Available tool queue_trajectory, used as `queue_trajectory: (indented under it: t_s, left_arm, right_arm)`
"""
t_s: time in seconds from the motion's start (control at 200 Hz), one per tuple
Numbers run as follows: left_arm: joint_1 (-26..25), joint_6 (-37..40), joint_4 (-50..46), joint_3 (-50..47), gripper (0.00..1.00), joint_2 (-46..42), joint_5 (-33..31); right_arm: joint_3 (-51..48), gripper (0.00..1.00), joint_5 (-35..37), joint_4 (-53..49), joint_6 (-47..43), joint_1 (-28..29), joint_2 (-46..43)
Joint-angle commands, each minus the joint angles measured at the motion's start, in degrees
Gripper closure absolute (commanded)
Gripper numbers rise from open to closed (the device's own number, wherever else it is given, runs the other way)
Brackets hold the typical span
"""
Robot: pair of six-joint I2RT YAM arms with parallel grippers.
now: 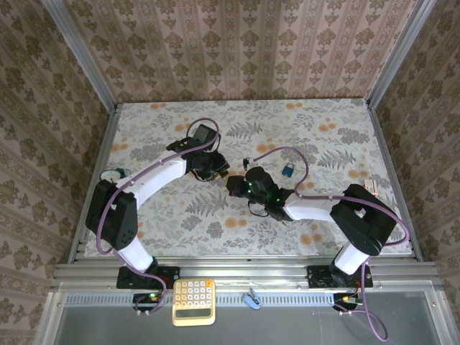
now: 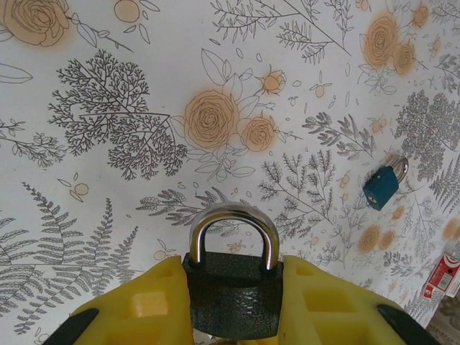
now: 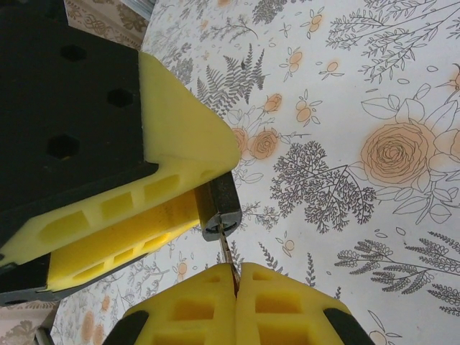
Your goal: Unlock with the key
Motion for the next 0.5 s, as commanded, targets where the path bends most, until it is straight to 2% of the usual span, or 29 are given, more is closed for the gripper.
queue_trajectory:
  t_s: [0.0,0.345,0.495]
  left_arm:
    - [-2.0,-1.2,-1.6,-0.8,0.82,-1.7,5.4]
    - [-4.1,-1.8,0.3,-0.6,0.82,-0.4,7.9]
    - [-4.4,-2.0,0.9,-0.8,0.83,-0.7,8.6]
  right_arm:
    - [1.7,1.0,2.7,1.7,-0.5,-1.3,0.6]
    - [1.8,1.0,2.8,4.8,-6.4,-3.1,1.1]
    - [2.2,1.0,-1.5,5.6,-6.5,-4.9,1.0]
